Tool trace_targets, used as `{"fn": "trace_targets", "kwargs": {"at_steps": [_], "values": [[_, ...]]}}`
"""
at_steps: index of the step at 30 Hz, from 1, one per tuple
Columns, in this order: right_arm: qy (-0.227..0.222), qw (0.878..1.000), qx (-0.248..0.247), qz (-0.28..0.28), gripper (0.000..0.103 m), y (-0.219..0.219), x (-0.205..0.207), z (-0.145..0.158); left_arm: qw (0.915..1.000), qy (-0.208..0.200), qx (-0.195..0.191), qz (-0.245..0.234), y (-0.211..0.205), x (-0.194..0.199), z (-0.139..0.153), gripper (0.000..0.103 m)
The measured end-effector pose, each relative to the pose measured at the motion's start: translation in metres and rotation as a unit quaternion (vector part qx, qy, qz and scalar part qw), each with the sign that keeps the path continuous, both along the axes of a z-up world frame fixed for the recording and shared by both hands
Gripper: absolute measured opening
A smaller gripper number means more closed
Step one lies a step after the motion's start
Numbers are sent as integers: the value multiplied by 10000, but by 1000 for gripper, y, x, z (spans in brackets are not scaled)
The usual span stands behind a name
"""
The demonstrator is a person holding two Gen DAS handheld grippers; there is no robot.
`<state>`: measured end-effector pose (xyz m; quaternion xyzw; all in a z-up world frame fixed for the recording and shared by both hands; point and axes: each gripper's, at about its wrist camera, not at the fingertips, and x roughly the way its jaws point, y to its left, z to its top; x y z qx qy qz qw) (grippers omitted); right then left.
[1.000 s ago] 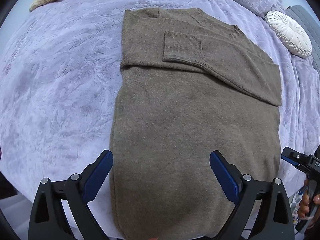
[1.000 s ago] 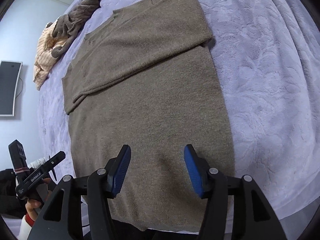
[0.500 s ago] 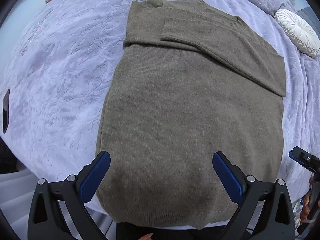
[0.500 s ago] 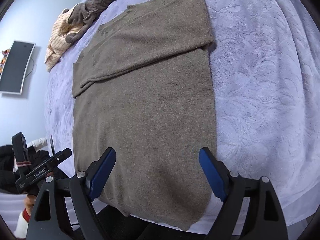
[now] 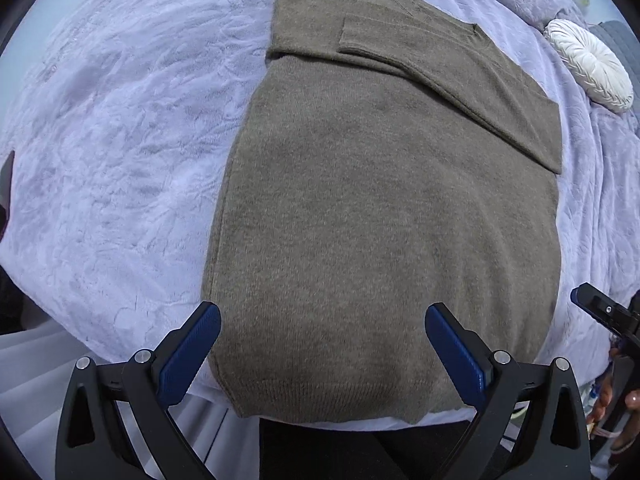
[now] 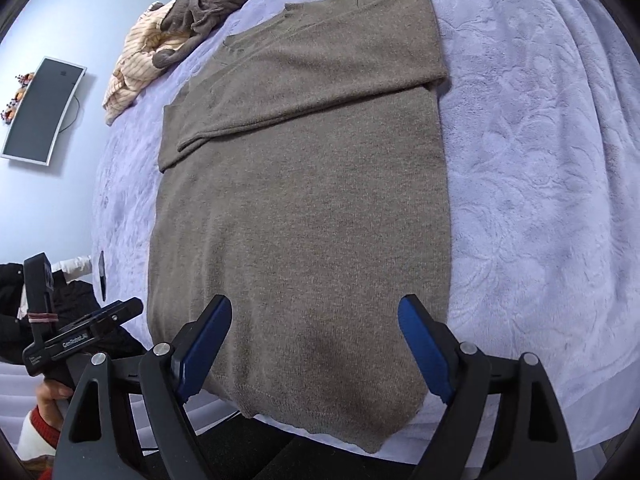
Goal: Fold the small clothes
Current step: 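Release the sweater and smooth the folded sides with both grippers, then grasp the sweater hem corners with both grippers and lift toward the collar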
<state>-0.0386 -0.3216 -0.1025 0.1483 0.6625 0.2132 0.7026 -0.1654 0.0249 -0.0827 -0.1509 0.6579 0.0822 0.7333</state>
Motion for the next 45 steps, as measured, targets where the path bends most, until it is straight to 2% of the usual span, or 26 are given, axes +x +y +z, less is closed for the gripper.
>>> {"fn": "trace_targets", "kwargs": {"at_steps": [4, 9, 15, 18, 25, 32, 33, 35, 36, 37, 38, 40, 42, 43, 45], "values": [[95, 9999, -46, -104, 88, 3, -18, -5, 9999, -29, -92, 39, 15, -20, -9, 102], [480, 9987, -99, -136, 88, 14, -46, -21, 9993, 91, -293, 190, 39, -51, -31, 102], [753, 9964, -293, -245, 88, 17, -85, -38, 9965, 174, -716, 385, 59, -80, -58, 102], [854, 9948, -326, -445, 88, 9, -101, -46, 9959, 268, -810, 299, 56, -83, -72, 102], [883, 9929, -497, -624, 88, -8, -118, -66, 9942, 154, -1049, 151, 47, -82, -88, 102], [1084, 9901, -60, -890, 88, -14, -117, -92, 9908, 103, -1322, 284, 52, -85, -104, 101], [1142, 9889, 12, -951, 83, -15, -118, -93, 9903, 76, -1356, 294, 55, -88, -104, 97], [1291, 9853, 239, -1094, 60, -19, -122, -94, 9875, 10, -1542, 322, 54, -93, -104, 74], [1393, 9827, 314, -1176, 41, -22, -123, -94, 9854, -35, -1672, 326, 54, -95, -103, 67], [1483, 9797, 456, -1269, 24, -26, -125, -95, 9828, -67, -1818, 320, 53, -96, -103, 54], [1542, 9765, 676, -1343, 16, -28, -127, -94, 9806, -90, -1934, 293, 54, -97, -102, 43], [1569, 9725, 962, -1424, 13, -31, -128, -90, 9755, -139, -2183, 249, 55, -100, -99, 30], [1533, 9710, 1208, -1379, 13, -30, -127, -83, 9716, -168, -2343, 287, 60, -104, -94, 25], [1525, 9696, 1340, -1366, 13, -29, -125, -79, 9680, -212, -2477, 330, 64, -105, -90, 14], [1499, 9659, 1623, -1351, 13, -27, -121, -70, 9601, -339, -2743, 439, 71, -100, -83, 11]]}}
